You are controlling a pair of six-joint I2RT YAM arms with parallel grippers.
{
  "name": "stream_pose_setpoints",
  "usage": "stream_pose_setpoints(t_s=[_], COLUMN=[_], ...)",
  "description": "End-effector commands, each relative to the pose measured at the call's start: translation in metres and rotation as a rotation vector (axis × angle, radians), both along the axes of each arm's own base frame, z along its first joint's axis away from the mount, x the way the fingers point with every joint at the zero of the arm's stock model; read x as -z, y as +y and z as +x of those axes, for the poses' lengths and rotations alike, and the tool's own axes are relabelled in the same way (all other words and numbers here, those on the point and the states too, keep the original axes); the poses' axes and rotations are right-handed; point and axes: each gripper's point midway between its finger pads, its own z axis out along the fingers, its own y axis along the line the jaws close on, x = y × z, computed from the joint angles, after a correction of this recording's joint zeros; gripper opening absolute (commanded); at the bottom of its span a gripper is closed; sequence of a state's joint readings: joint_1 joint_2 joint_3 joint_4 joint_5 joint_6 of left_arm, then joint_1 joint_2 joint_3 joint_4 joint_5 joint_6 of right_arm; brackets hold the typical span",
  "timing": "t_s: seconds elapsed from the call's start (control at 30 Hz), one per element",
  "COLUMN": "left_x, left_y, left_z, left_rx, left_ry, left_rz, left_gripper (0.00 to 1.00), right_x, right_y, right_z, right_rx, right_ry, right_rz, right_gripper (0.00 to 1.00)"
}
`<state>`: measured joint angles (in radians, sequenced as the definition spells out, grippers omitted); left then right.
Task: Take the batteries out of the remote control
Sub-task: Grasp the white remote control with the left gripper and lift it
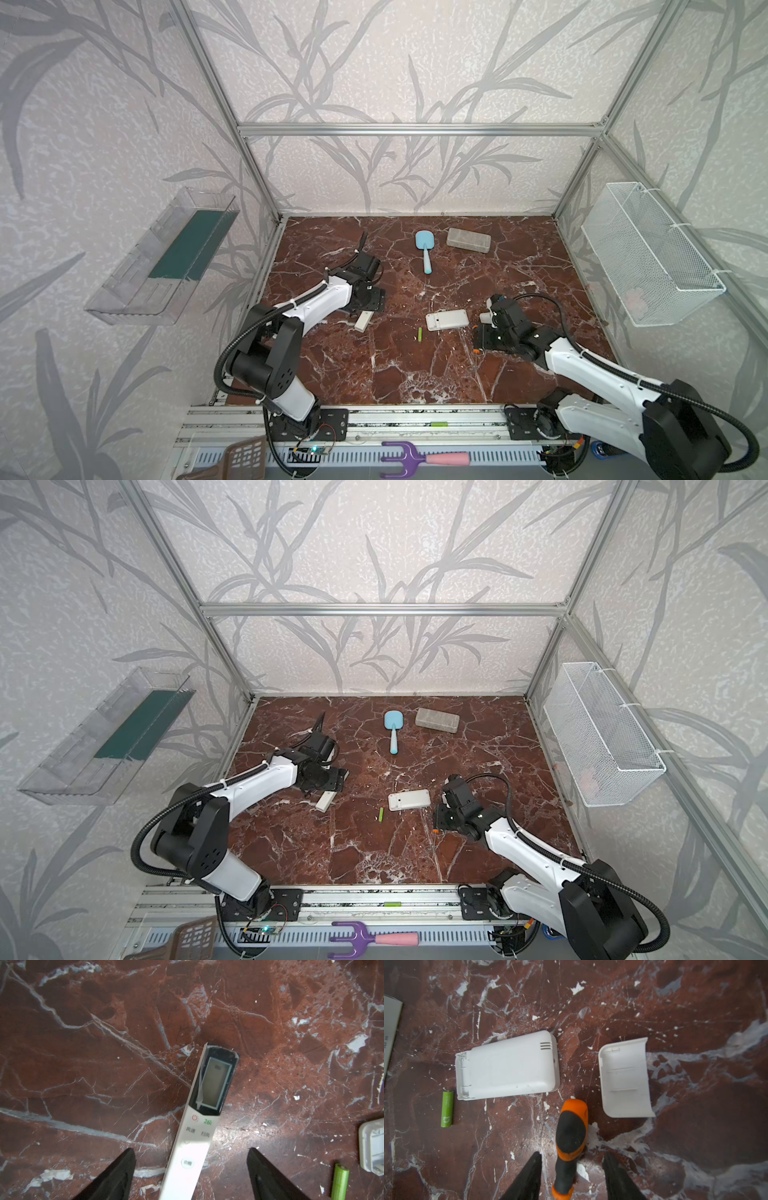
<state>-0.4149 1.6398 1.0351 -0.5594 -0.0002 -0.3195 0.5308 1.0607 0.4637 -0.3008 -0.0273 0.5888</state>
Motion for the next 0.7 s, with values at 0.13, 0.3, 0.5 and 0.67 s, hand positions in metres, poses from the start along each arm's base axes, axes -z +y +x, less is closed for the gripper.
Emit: stream_pose_setpoints(t_s=[0.13, 0.3, 0.5, 0.67], left_x=[0.026, 0.020, 0.008, 0.003], left_y=[-0.006, -0.003, -0.005, -0.009], left_z=[0.018, 0.026, 0.024, 0.020], left_rx=[-0.010, -0.076, -0.115, -0.118], left_ry=[0.053, 0.019, -0.032, -0.040], left_rz=[0.016, 0.027, -0.030, -0.077], left_gripper=[0.83, 0.67, 0.38, 0.33], right_x=[-0.035, -0.060, -0.078, -0.088], right_y=[0.003, 0.007, 0.016, 0.027], right_z=[0.007, 0.009, 0.017, 0.028], right_rx=[-0.018, -0.024, -0.022, -0.017], right_ry=[-0.096, -0.174, -0.240, -0.260], right_rz=[0.031, 0.093, 0.165, 0.213], right_gripper=[0.51, 0.50, 0.49, 0.49])
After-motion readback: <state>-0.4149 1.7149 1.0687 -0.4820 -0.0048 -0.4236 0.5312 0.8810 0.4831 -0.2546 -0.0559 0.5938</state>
